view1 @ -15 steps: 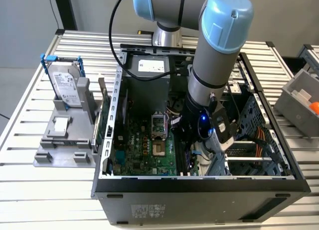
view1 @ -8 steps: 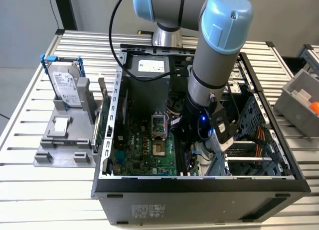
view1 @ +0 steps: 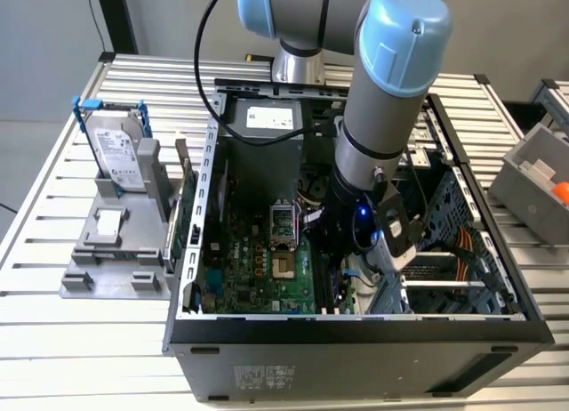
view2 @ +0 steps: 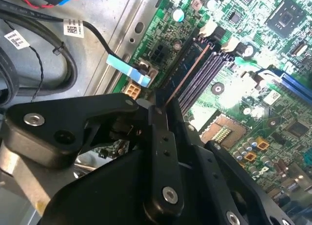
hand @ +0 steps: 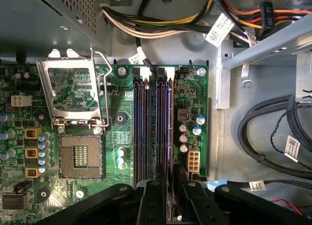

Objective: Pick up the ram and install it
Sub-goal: 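Insert the ram into the slot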

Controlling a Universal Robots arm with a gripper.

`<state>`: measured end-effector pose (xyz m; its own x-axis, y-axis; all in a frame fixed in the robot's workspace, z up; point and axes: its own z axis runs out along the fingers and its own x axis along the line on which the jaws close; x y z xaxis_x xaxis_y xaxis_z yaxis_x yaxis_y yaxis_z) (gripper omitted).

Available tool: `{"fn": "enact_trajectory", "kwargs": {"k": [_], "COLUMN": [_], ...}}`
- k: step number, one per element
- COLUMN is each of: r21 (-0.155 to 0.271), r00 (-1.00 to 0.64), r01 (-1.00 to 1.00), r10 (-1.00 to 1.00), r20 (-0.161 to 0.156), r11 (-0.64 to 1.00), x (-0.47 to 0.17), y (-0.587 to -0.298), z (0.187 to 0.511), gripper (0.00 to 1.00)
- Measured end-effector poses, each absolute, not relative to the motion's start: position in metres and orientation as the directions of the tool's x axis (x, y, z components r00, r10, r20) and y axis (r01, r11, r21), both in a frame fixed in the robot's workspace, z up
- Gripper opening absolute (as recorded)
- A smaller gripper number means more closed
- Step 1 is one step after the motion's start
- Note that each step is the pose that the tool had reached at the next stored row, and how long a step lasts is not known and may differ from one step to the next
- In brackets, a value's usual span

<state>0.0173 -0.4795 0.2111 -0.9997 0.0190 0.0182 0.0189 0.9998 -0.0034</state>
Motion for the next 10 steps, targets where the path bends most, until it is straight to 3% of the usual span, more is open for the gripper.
{"fn": "enact_trajectory", "kwargs": {"k": [10], "r21": [-0.001], "r00": [-1.000], "r01": [0.021], "r10": [0.021], "r20": [0.020], "r11": [1.000], "x": [0.017], "y": [-0.479], "z": [0.244], "gripper": [1.00]}}
